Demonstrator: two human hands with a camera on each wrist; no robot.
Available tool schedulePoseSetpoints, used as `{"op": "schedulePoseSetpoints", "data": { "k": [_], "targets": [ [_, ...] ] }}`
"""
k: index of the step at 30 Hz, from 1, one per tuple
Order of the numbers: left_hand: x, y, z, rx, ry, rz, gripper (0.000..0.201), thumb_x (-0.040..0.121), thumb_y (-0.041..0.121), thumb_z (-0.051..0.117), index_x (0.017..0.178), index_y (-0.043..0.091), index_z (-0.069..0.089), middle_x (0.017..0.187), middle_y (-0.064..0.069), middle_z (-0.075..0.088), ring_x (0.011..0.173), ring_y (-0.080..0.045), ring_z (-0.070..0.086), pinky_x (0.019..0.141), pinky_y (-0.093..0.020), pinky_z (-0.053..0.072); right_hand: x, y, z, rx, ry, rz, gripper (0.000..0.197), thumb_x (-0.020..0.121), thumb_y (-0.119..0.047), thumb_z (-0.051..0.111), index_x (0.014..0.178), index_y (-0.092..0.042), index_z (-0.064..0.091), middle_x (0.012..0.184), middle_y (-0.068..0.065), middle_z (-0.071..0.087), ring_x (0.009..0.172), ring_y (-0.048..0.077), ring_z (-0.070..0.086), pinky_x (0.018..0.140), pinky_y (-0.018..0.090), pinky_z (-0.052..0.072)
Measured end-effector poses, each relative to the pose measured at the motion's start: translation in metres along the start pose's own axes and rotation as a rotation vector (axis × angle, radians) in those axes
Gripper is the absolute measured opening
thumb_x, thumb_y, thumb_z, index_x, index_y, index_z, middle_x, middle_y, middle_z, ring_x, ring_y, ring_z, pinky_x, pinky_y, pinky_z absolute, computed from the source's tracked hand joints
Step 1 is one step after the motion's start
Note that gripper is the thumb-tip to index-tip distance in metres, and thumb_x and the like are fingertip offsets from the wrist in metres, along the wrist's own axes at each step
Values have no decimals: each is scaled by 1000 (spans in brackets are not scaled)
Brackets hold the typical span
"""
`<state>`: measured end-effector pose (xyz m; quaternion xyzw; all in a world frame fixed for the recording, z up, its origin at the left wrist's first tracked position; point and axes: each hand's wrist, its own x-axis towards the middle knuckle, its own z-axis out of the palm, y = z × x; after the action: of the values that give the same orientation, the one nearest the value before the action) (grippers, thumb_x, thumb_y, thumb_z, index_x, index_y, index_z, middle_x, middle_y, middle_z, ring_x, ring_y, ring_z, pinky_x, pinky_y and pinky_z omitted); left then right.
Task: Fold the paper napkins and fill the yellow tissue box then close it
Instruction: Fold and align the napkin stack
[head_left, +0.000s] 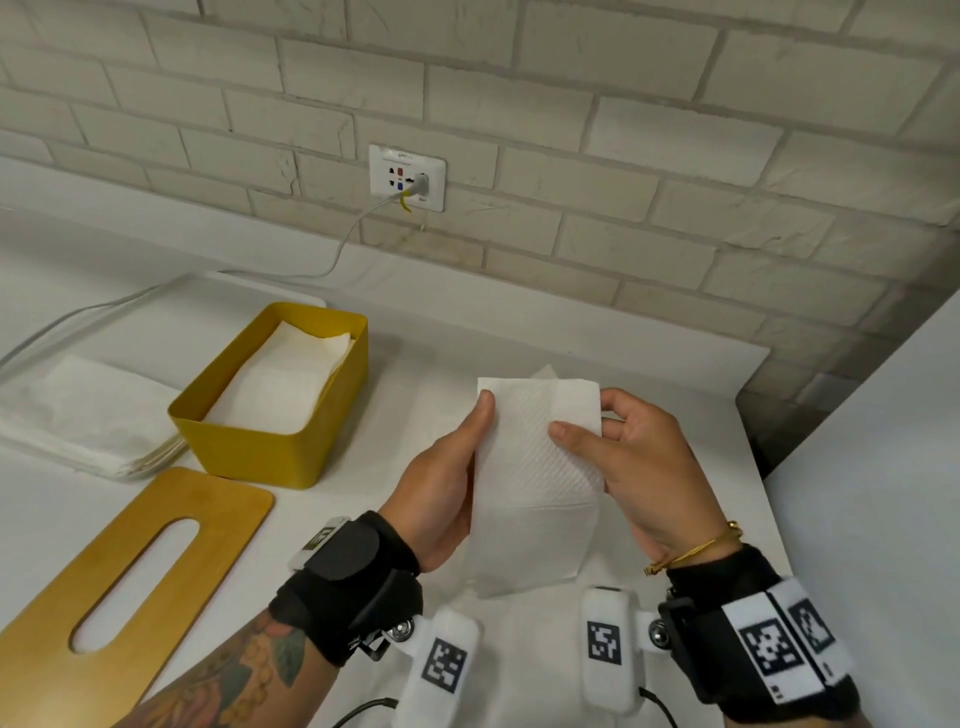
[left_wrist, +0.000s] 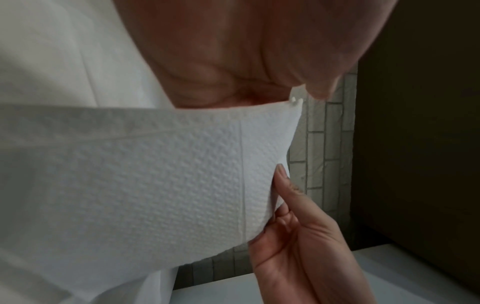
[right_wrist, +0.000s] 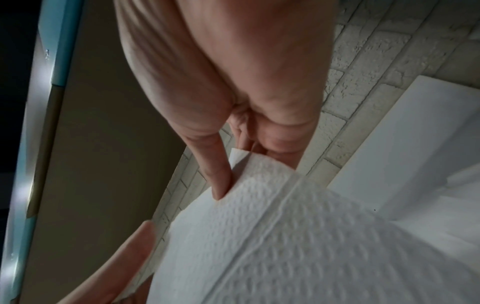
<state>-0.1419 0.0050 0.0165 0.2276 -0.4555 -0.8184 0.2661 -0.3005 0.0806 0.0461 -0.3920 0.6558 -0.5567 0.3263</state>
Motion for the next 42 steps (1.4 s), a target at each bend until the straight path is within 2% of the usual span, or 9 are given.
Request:
{"op": "schedulePoseSetpoints", "data": {
  "k": [7, 10, 14, 16, 24, 32, 36, 38, 42],
  "targets": [
    [1, -4, -2, 88, 42, 8, 49, 104, 44, 40, 136, 12, 60, 126, -11, 71, 118, -28, 67, 104, -44, 51, -1, 8, 8, 22, 26, 11, 23, 86, -18, 79, 106, -19, 69, 93, 3, 79, 89, 22, 76, 91, 54, 58],
    [2, -2, -4, 107, 64, 35, 48, 105, 44, 39, 135, 12, 60, 125, -11, 72, 116, -29, 68, 102, -46, 52, -8, 14, 13, 57, 30, 44, 39, 79, -25, 86, 110, -20, 64, 95, 1, 79, 91, 22, 76, 89, 50, 59],
    [3, 3, -9, 89, 124, 91, 49, 104, 43, 41, 133, 9, 61, 122, -14, 72, 114, -32, 69, 100, -48, 53, -13, 24, 18, -19, 115, 56, 63, 67, -37, 92, 118, -33, 56, 111, -9, 67, 104, 7, 65, 86, 27, 54],
    [4, 5, -11, 102, 130, 103, 49, 104, 44, 42, 133, 9, 61, 123, -15, 72, 115, -34, 69, 99, -49, 53, -9, 27, 20, 41, 18, 112, 68, 69, -32, 93, 124, -31, 55, 113, -6, 71, 105, 10, 69, 91, 33, 57],
    [4, 14, -14, 149, 206, 181, 39, 103, 37, 49, 123, 9, 67, 116, -14, 74, 108, -32, 71, 95, -47, 54, -6, 36, 37, 85, -184, 123, 30, 83, -13, 81, 112, -15, 74, 107, 2, 78, 101, 21, 74, 97, 48, 56],
    [1, 0, -28, 125, 239, 95, 34, 100, 30, 56, 119, 4, 68, 112, -18, 75, 103, -36, 72, 92, -48, 56, -11, 49, 47, 86, -230, 156, 30, 83, -17, 80, 112, -14, 75, 108, 4, 78, 103, 23, 74, 98, 50, 55],
    [7, 6, -41, 33, 338, 144, 22, 101, 27, 56, 107, 10, 69, 94, -10, 77, 82, -23, 75, 70, -34, 62, -30, 70, 47, 20, -418, 354, 21, 87, -4, 75, 108, -3, 71, 97, 13, 78, 83, 24, 76, 80, 39, 63],
    [6, 13, -53, -20, 375, 163, 20, 101, 26, 55, 108, 13, 69, 95, -7, 77, 80, -20, 75, 70, -34, 63, -35, 72, 33, -48, -490, 403, 9, 90, 1, 71, 97, -3, 69, 86, 15, 76, 70, 22, 74, 68, 30, 61],
    [2, 17, -73, -50, 390, 194, 19, 102, 25, 53, 111, 20, 69, 98, -3, 77, 86, -19, 75, 74, -35, 63, -21, 67, -11, -75, -172, 393, 6, 91, -7, 71, 95, -4, 70, 79, 13, 75, 63, 20, 70, 63, 31, 57]
  ]
}}
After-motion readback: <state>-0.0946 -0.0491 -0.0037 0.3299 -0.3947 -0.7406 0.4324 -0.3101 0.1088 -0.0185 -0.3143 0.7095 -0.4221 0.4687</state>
